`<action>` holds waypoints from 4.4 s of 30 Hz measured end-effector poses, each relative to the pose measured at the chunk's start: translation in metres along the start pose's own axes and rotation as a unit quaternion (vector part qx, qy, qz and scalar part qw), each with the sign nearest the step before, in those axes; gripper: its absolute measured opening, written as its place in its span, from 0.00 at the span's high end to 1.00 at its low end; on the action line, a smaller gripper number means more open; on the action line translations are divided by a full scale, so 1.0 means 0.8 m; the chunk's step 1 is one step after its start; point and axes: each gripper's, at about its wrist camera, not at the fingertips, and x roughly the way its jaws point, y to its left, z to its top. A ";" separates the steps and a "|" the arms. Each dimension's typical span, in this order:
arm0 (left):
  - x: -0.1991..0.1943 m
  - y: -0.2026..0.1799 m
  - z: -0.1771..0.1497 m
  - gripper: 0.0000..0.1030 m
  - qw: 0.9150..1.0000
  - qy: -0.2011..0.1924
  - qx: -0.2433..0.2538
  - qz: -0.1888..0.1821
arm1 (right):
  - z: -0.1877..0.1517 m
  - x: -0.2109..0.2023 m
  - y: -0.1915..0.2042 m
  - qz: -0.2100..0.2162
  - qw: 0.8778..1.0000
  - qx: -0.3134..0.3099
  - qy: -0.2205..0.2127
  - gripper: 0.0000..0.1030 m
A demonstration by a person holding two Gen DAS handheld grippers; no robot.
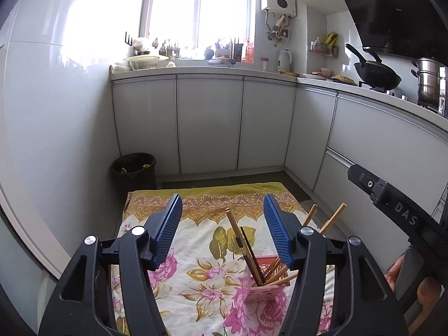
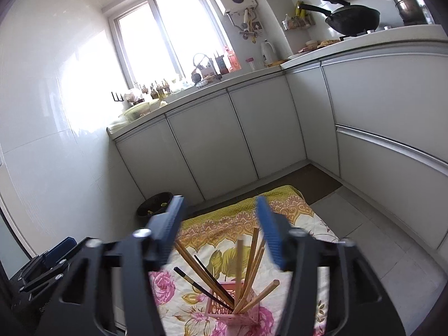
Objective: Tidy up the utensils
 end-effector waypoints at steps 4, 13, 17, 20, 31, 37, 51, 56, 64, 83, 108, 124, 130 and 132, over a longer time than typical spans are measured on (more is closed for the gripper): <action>-0.005 0.011 -0.005 0.23 1.000 -0.008 -0.017 0.016 | -0.005 -0.013 -0.013 -0.019 1.000 0.008 -0.023 0.09; -0.036 0.028 -0.020 0.07 0.998 -0.019 -0.044 0.039 | -0.014 -0.058 -0.036 -0.072 0.997 0.002 -0.038 0.06; -0.056 0.025 -0.029 0.07 0.998 -0.020 -0.047 0.040 | -0.024 -0.082 -0.042 -0.104 0.994 -0.009 -0.033 0.06; -0.075 0.017 -0.038 0.07 0.998 -0.023 -0.048 0.041 | -0.037 -0.104 -0.044 -0.135 0.990 -0.016 -0.030 0.06; -0.167 -0.024 -0.076 0.07 0.993 -0.030 -0.057 0.094 | -0.092 -0.198 -0.040 -0.177 0.984 -0.005 0.022 0.06; -0.219 -0.041 -0.090 0.07 0.992 -0.031 -0.048 0.108 | -0.106 -0.240 -0.035 -0.173 0.982 -0.017 0.071 0.06; -0.284 -0.048 -0.099 0.07 0.991 -0.044 -0.057 0.114 | -0.101 -0.307 -0.007 -0.183 0.979 -0.067 0.054 0.06; -0.292 -0.043 -0.097 0.07 0.990 -0.047 -0.064 0.118 | -0.098 -0.316 -0.002 -0.180 0.980 -0.069 0.048 0.06; -0.294 -0.041 -0.097 0.07 0.990 -0.047 -0.064 0.118 | -0.096 -0.319 -0.004 -0.177 0.981 -0.064 0.052 0.06; -0.287 -0.046 -0.090 0.07 0.991 -0.037 -0.066 0.114 | -0.090 -0.319 -0.010 -0.178 0.981 -0.058 0.048 0.06; -0.278 -0.037 -0.096 0.07 0.991 -0.037 -0.066 0.115 | -0.089 -0.318 -0.012 -0.172 0.983 -0.049 0.050 0.06; -0.267 -0.036 -0.095 0.07 0.993 -0.011 -0.048 0.111 | -0.094 -0.315 -0.011 -0.167 0.983 -0.046 0.059 0.06; -0.271 -0.039 -0.096 0.07 0.992 -0.031 -0.044 0.115 | -0.094 -0.315 -0.014 -0.168 0.983 -0.040 0.060 0.06; -0.273 -0.040 -0.095 0.07 0.992 -0.040 -0.041 0.112 | -0.094 -0.316 -0.016 -0.171 0.983 -0.038 0.059 0.06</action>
